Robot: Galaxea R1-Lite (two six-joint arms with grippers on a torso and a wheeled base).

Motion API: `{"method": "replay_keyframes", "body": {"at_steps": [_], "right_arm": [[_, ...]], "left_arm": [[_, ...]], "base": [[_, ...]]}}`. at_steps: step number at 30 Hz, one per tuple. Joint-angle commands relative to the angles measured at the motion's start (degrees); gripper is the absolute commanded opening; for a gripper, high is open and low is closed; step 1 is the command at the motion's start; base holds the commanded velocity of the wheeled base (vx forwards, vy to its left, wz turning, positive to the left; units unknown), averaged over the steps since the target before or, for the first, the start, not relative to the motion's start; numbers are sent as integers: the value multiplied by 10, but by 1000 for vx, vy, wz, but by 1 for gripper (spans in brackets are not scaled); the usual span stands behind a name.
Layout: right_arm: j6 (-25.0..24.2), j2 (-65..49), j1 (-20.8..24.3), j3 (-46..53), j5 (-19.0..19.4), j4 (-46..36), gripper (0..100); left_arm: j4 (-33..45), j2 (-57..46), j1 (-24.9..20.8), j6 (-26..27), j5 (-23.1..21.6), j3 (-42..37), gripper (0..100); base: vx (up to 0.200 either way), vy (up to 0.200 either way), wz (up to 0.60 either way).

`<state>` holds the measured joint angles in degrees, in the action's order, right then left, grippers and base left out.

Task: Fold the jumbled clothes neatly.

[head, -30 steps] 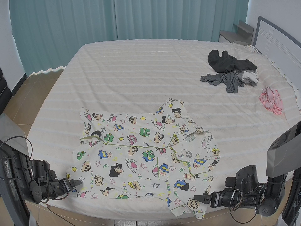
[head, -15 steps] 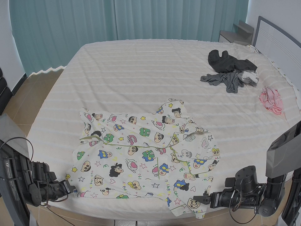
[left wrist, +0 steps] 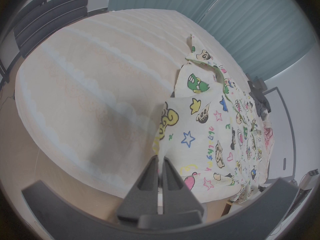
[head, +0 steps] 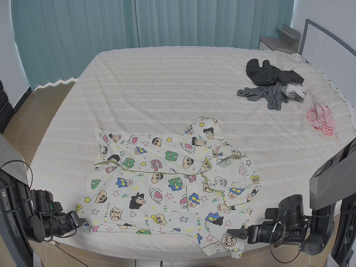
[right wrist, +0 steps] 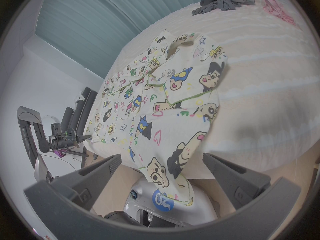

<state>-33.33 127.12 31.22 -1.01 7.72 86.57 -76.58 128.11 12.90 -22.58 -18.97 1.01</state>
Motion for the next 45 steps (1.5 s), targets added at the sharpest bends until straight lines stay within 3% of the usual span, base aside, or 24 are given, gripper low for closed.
{"method": "replay_keyframes", "body": {"at_steps": [1,4,7,17,18,26,32,39,45], "right_arm": [[2,39,-8,6,15,9,100],[5,45,-5,7,17,9,100],[12,67,3,7,25,9,100],[28,74,46,-26,27,3,100],[28,76,47,-27,27,3,0],[27,81,45,-15,20,11,0],[20,66,46,10,18,33,0],[-2,35,57,10,17,32,0],[-32,18,67,10,17,22,0]], "left_arm": [[9,-34,16,3,-17,-5,0],[34,-42,16,6,-20,-5,0],[86,-59,25,51,-58,-5,0],[95,-57,38,84,-70,-5,0],[95,-53,40,88,-71,-5,0],[78,-47,57,91,-91,-5,0],[77,-50,98,111,-94,-5,0],[126,-78,111,119,-144,-6,0],[148,-111,111,118,-156,-6,0]], "base": [[0,0,0],[0,0,0],[0,0,0],[0,0,0],[0,0,0],[0,0,0],[0,0,0],[0,0,0],[0,0,0]]}}
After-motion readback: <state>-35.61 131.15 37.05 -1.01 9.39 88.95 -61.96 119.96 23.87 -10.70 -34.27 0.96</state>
